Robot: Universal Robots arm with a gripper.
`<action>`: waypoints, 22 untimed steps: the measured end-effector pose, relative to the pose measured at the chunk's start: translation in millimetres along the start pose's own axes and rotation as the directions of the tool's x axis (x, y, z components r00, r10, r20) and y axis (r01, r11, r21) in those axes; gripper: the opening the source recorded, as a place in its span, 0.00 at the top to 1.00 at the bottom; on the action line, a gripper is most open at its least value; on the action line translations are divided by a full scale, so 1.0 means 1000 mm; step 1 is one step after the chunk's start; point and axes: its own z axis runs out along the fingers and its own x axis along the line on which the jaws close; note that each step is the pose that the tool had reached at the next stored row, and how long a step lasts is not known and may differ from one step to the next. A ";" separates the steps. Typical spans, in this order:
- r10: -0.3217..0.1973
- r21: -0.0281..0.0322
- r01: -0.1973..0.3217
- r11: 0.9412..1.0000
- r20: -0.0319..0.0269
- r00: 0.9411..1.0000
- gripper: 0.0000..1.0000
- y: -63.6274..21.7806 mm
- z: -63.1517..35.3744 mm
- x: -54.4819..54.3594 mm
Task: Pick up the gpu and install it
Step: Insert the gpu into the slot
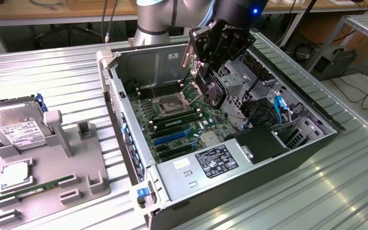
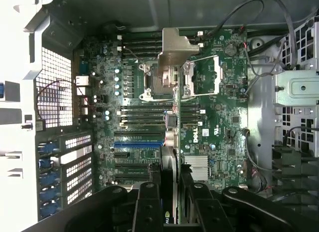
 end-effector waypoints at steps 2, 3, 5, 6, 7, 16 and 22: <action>0.000 0.000 0.000 1.000 0.000 1.000 0.74 0.0000 0.0000 0.000; 0.000 0.000 0.000 1.000 0.000 1.000 0.74 0.0000 0.0000 0.000; 0.000 0.000 0.000 1.000 0.000 1.000 0.74 0.0000 0.0000 0.000; 0.000 0.000 0.000 1.000 0.000 1.000 0.74 0.0000 0.0000 0.000; 0.000 0.000 0.000 1.000 0.000 1.000 0.74 0.0000 0.0000 0.000; -0.142 0.012 0.142 0.990 0.008 0.990 0.74 -0.0001 0.0008 0.000; -0.241 0.023 0.241 0.970 0.016 0.970 0.74 -0.0001 0.0014 0.000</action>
